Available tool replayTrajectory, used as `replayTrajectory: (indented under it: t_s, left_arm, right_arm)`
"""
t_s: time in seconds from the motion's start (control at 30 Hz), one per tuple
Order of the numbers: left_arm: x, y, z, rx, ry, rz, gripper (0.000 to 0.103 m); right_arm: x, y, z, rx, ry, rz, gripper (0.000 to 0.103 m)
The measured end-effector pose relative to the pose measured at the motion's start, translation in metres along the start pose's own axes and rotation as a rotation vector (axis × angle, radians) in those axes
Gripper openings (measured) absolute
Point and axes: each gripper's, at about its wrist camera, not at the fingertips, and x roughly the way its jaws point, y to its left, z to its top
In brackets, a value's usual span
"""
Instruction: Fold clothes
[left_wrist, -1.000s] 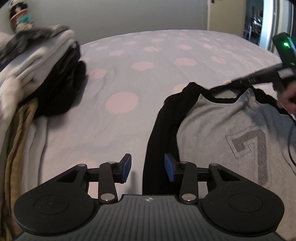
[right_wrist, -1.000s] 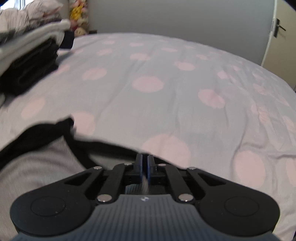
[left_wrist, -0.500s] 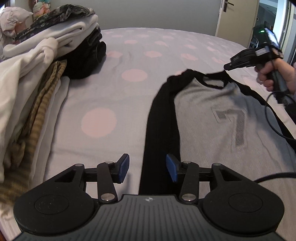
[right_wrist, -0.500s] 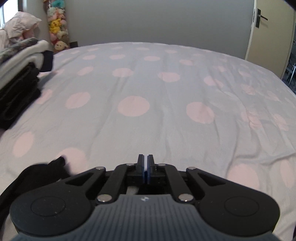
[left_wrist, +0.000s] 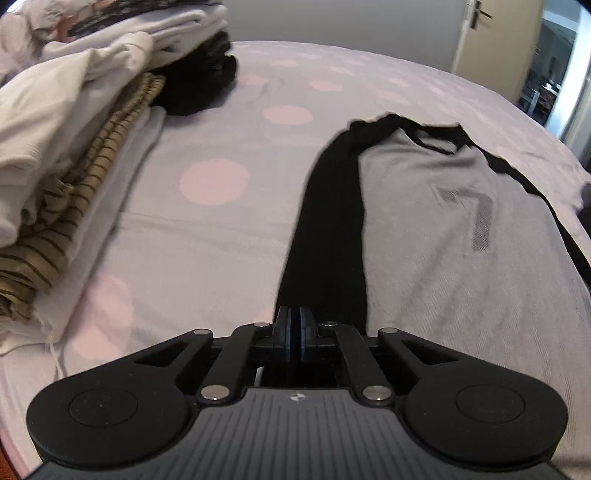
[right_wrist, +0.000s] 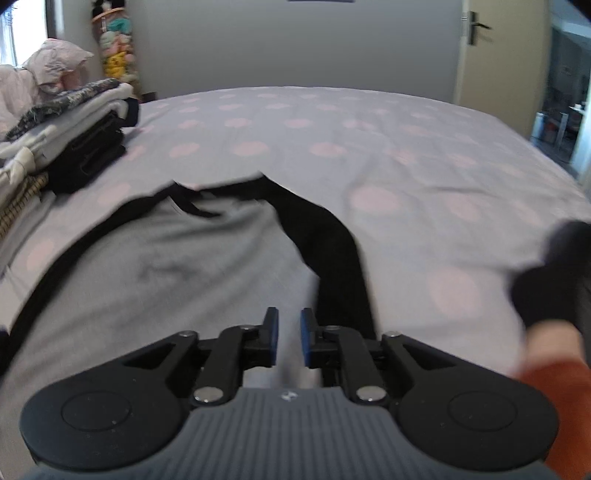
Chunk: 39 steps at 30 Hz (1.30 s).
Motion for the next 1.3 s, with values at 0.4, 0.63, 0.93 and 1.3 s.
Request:
replayTrajectory:
  t_s: [0.4,0.63,0.93,1.3]
  left_arm:
    - [-0.026,0.029,0.088,-0.072,-0.21,0.295,0.002]
    - [-0.005,0.033,0.101,-0.017,-0.18,0.346,0.002]
    - [0.008,0.037,0.099,-0.024,-0.164,0.345,0.002]
    - [0.014,0.052,0.14,-0.057,-0.237,0.457,0.002]
  right_arm:
    - [-0.017,-0.049,-0.025,0.05,0.049,-0.111,0.039]
    - [0.01,-0.073,-0.026,0.162,0.116,-0.038,0.039]
    - [0.029,-0.06,-0.033,0.144,0.204,-0.025,0.006]
    - [0.028,-0.131,0.042,0.216,0.096,-0.242,0.005]
